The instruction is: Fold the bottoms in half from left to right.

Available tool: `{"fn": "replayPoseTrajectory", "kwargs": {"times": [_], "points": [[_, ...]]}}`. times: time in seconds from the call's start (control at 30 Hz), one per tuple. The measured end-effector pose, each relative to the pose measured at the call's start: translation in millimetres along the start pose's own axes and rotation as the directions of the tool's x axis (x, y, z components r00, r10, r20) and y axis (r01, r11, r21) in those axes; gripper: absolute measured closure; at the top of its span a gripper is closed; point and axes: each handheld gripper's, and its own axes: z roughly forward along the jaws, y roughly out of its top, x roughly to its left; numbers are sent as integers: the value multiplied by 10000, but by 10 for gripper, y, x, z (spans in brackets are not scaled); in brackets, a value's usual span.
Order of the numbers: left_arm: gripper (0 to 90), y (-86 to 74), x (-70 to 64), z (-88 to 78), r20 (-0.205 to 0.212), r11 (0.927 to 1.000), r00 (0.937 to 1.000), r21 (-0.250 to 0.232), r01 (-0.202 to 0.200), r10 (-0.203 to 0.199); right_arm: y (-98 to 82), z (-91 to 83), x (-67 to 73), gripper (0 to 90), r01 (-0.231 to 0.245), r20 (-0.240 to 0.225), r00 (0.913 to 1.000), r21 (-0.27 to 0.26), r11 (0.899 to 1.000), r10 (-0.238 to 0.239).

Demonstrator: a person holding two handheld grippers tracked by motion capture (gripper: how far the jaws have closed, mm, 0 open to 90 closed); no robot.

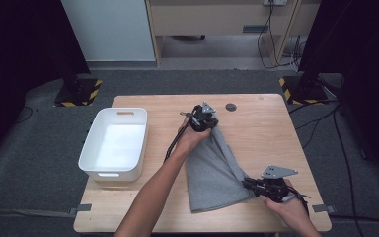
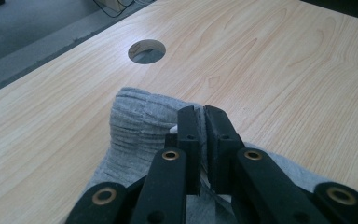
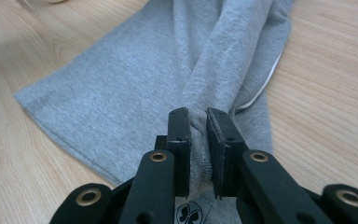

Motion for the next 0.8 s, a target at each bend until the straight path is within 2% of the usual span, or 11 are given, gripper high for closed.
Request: {"fn": "replayPoseTrajectory", "kwargs": {"times": [0.17,0.27,0.67,0.8], "points": [[849,-40,-4,23,33,9999,9999,-8,-138,138,-8,12,-7,802,-91,78,9999,46,9999,91],[847,-46,5,37,-19,10000,10000,-32,7,-7,-17,13,-11,800,-126,103,9999,78,9999,125],[841,-35,-10,57,-172,9999,9998,-80,83,-85,-96,-4,-77,798,-285,361,9990,146,9995,279],[823,-22,-12,49,-198,9999,9997,-77,121,-123,-126,-25,-84,797,-283,600,9978,252,9993,267]]}}
